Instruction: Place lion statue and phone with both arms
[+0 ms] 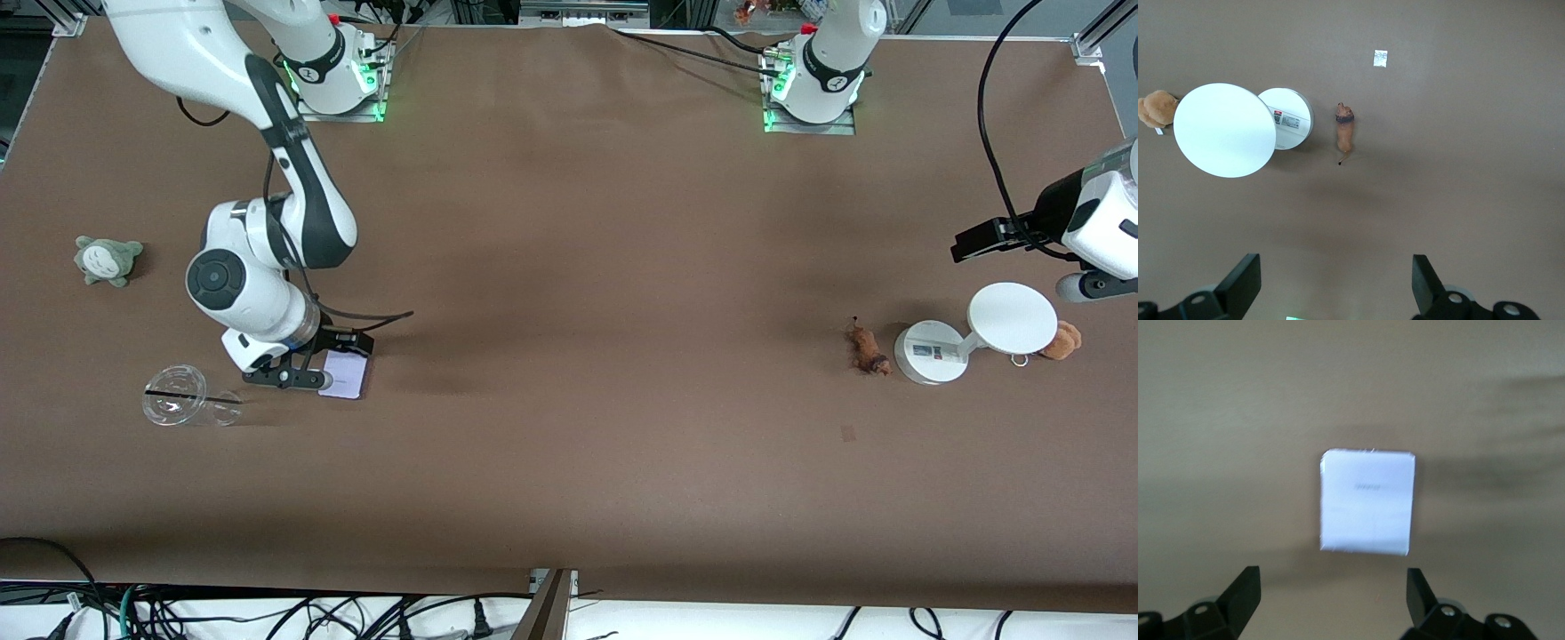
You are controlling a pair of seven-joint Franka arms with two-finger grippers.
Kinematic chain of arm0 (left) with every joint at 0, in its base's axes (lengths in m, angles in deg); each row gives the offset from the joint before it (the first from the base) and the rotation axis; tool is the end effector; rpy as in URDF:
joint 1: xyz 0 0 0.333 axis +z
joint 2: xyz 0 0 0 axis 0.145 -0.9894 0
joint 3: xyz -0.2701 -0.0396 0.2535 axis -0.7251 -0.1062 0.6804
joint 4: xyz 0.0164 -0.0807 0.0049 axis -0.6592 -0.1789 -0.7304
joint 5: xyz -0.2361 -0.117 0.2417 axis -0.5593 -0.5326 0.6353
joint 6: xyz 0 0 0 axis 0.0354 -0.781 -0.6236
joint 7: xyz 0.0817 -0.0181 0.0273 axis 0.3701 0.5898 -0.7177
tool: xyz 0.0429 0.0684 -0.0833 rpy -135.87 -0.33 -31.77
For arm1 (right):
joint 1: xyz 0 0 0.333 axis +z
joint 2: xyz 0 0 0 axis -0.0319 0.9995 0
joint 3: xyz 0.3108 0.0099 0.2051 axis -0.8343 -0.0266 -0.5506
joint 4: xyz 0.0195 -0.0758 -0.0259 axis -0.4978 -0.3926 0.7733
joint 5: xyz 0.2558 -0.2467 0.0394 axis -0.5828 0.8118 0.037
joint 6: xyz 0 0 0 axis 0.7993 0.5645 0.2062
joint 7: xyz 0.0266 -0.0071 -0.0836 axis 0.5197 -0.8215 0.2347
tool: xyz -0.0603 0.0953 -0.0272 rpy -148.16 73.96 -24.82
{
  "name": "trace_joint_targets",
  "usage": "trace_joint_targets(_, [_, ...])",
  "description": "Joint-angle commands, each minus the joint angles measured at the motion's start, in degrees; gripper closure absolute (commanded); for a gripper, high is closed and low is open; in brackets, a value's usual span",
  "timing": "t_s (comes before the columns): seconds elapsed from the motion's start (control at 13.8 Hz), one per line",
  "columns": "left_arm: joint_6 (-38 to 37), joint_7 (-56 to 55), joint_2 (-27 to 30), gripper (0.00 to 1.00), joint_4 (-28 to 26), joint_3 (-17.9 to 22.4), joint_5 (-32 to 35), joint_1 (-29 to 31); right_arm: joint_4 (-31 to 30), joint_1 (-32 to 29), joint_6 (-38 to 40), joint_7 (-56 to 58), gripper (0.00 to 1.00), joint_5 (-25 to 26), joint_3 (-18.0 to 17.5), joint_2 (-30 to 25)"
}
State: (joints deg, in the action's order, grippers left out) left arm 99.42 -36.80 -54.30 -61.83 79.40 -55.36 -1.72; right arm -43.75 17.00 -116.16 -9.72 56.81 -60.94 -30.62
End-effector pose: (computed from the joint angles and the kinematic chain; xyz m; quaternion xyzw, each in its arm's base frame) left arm 0.5524 0.0100 0.6133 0.9922 0.1002 -0.0738 0.0021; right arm 0.6169 0.1407 0.3371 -0.9991 0.0411 0.0098 0.0088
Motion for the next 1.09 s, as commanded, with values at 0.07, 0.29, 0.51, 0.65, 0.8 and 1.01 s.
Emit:
trace_joint_targets(0.07, [-2.2,1.0,-2.2,0.00,4.6,0.2,-0.6,-0.3,-1.1,-0.2,7.2,-2.0,0.01,-0.7,-1.9,-7.1])
trace_joint_targets(0.29, [-2.3,0.9,-2.2,0.00,4.6,0.3,-0.6,-0.3,-1.3,-0.2,15.4,-3.0,0.01,-0.6,-2.2,-13.1])
trace_joint_targets(0.51, [-2.3,0.9,-2.2,0.00,4.6,0.2,-0.8,-0.3,-1.4,-0.1,24.1,-2.6,0.01,0.3,-2.3,-22.2])
trace_joint_targets(0.65, [-2.3,1.0,-2.2,0.00,4.6,0.2,-0.9,-0.3,-1.4,-0.2,29.5,-2.6,0.01,0.6,-2.3,-27.7])
trace_joint_targets(0.8, [-2.3,0.9,-2.2,0.00,4.6,0.3,-0.9,-0.3,-1.2,-0.2,33.3,-2.3,0.00,1.7,-2.2,-31.9])
trace_joint_targets(1.01, [-2.3,0.9,-2.2,0.00,4.6,0.3,-0.9,-0.3,1.2,-0.2,40.1,-2.4,0.01,1.9,-2.1,-35.5])
